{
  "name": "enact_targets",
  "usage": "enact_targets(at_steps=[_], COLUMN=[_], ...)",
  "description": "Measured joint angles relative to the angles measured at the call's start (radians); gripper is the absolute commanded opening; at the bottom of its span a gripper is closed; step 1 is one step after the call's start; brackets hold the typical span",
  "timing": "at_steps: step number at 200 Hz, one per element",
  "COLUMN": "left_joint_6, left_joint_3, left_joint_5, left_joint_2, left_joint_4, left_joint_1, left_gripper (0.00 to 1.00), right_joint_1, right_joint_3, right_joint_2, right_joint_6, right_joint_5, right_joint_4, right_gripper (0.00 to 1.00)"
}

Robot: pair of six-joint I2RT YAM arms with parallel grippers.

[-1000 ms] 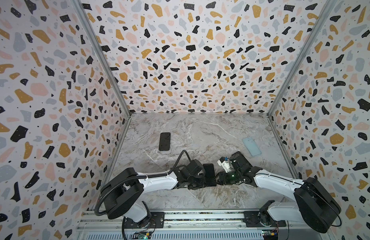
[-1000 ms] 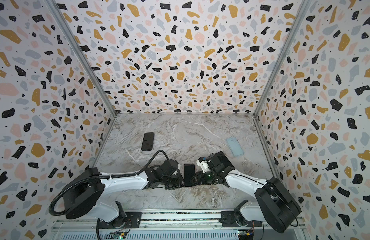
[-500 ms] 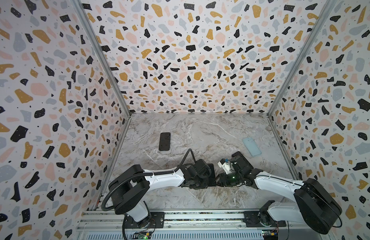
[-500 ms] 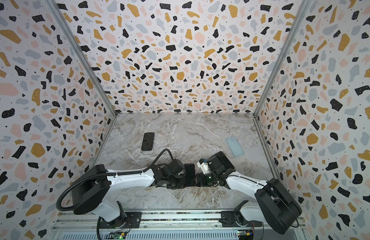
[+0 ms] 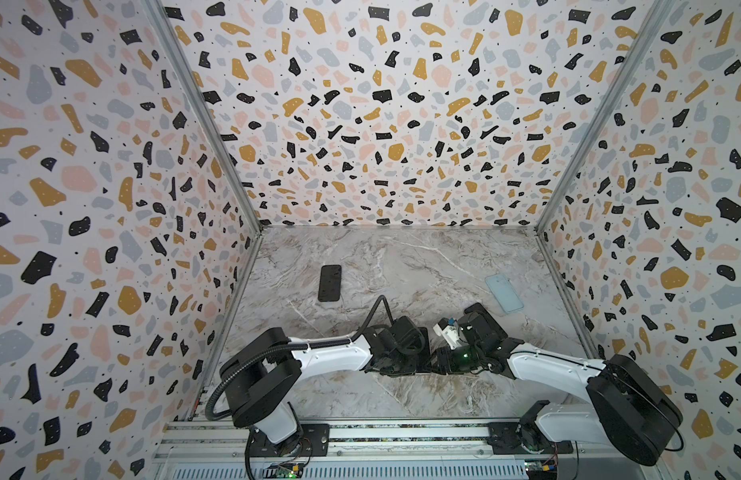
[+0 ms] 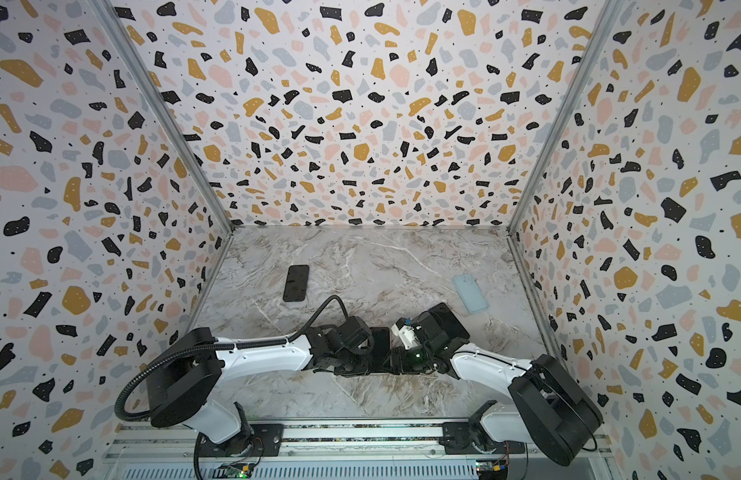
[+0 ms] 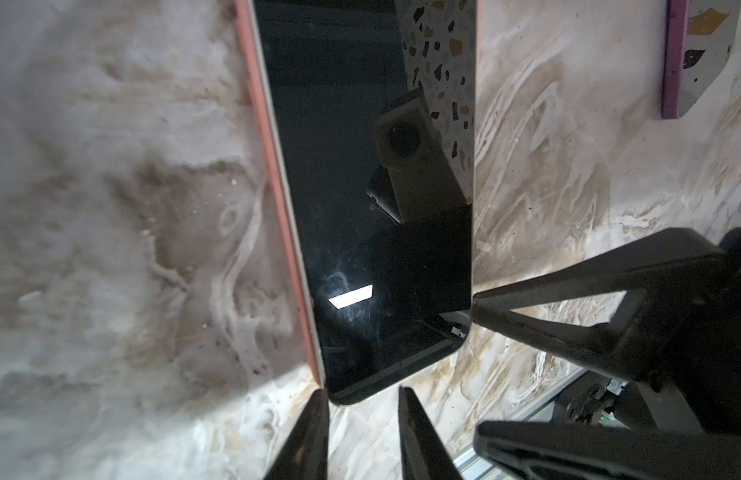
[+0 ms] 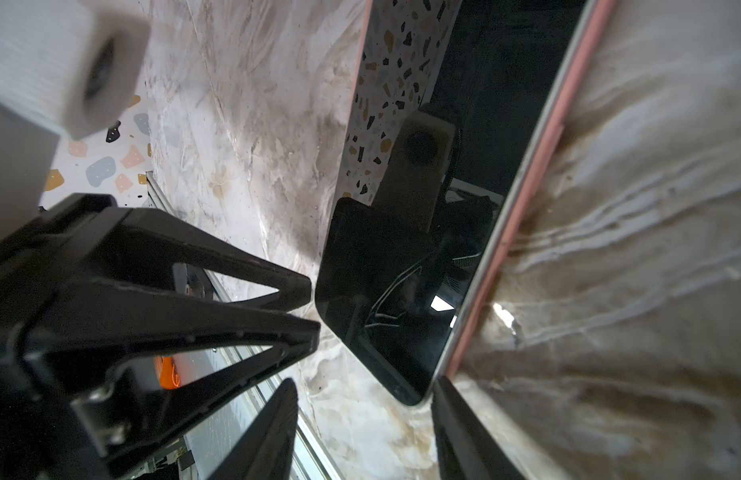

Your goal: Put the phone into the phone case

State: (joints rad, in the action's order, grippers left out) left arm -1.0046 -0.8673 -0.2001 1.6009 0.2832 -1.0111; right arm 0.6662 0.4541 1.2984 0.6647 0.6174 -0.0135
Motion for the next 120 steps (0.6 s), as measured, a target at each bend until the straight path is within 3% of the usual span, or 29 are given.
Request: enact_targets(at_steps=[120], left_joint_6=[0.006], left_joint_3=[0.0], left_joint_5=[0.008], left_joint_2=[0.014], left_joint_4=[0.007], left_joint_1=[0.0], left_gripper=[0.18], right_joint_1=[0.003], right_joint_3=[-0.003], right_joint_2=[0.01], right_joint_6=[0.024], right_joint_5=[-0.004], right_joint_4=[-0.012], right_gripper=[0.52])
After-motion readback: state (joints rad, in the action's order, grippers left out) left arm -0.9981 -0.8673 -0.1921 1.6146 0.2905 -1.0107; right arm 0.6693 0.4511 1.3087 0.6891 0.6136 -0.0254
